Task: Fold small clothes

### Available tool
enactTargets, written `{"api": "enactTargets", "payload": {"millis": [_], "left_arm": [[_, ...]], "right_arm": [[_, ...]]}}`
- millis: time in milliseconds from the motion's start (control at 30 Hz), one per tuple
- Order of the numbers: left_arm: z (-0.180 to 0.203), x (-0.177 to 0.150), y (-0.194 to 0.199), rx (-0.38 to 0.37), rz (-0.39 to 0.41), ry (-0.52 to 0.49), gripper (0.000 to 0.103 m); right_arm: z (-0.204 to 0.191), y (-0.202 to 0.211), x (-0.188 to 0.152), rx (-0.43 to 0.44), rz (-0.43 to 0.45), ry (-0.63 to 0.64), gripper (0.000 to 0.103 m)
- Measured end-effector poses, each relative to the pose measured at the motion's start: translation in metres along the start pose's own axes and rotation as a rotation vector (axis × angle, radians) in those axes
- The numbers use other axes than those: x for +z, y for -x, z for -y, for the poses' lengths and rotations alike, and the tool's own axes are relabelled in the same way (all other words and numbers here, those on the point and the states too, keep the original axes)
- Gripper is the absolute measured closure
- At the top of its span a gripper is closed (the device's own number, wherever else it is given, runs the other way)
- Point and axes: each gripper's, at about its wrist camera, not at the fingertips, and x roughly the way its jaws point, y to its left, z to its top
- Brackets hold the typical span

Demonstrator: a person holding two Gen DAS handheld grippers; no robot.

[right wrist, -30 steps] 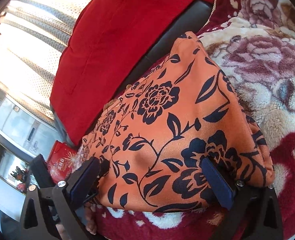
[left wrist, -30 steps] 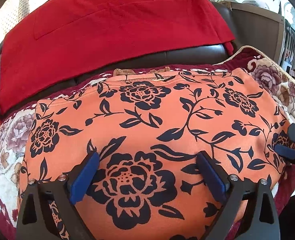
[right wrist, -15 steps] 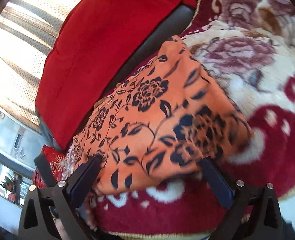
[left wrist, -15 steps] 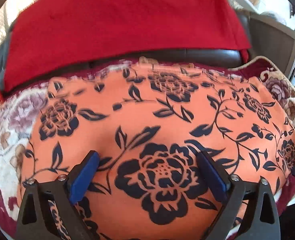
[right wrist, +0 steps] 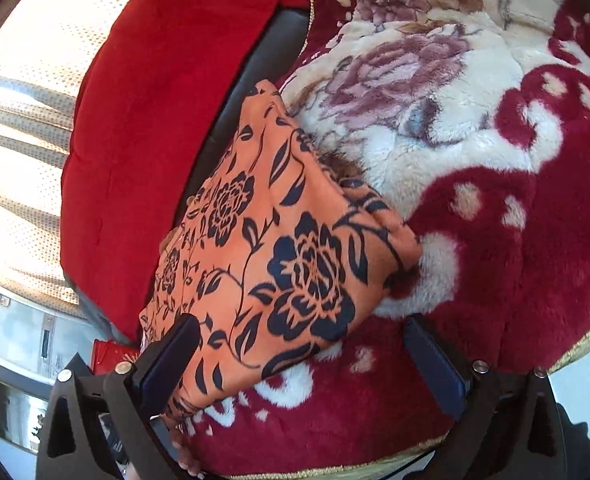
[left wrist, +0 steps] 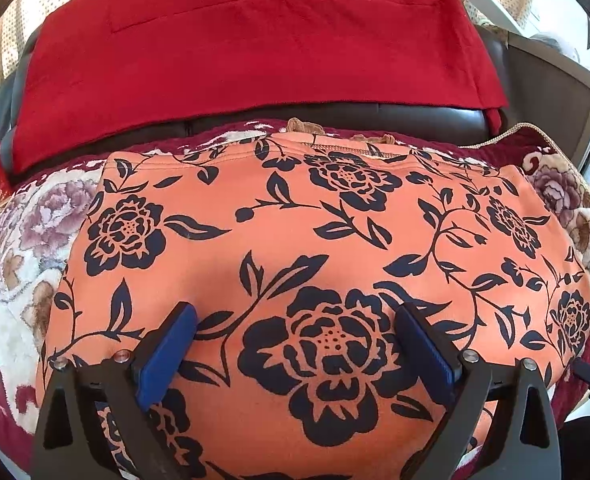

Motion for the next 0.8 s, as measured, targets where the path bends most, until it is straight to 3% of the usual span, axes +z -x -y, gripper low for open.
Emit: {"api": "enactTargets", "payload": {"millis": [300, 467, 600, 700, 800], "left_arm": [[0.000, 0.007, -0.007, -0.002, -0.012, 0.011, 0.004], [0.000, 0.008, -0.009, 0.000, -0.013, 0.011, 0.004], [0.000, 0.008, -0.009, 0.000, -0.013, 0.011, 0.004], [0.000, 0.010, -0.010, 0.002, -0.013, 0.013, 0.004], [0.001, 0.010, -0.010, 0.003, -0.012, 0.014, 0.004]], "right_arm": [[0.001, 0.000, 0.014, -0.011, 0.050, -0.031, 0.000], [-0.010, -0.005, 0.018, -0.057, 0.071, 0.023, 0.002], [-0.026, -0.011, 0.018, -0.133, 0.066, 0.122, 0.053], [-0.025, -0.017, 0.019, -0.143, 0.046, 0.121, 0.053], [-0.017, -0.016, 0.020, -0.083, 0.051, 0.071, 0.030]]}}
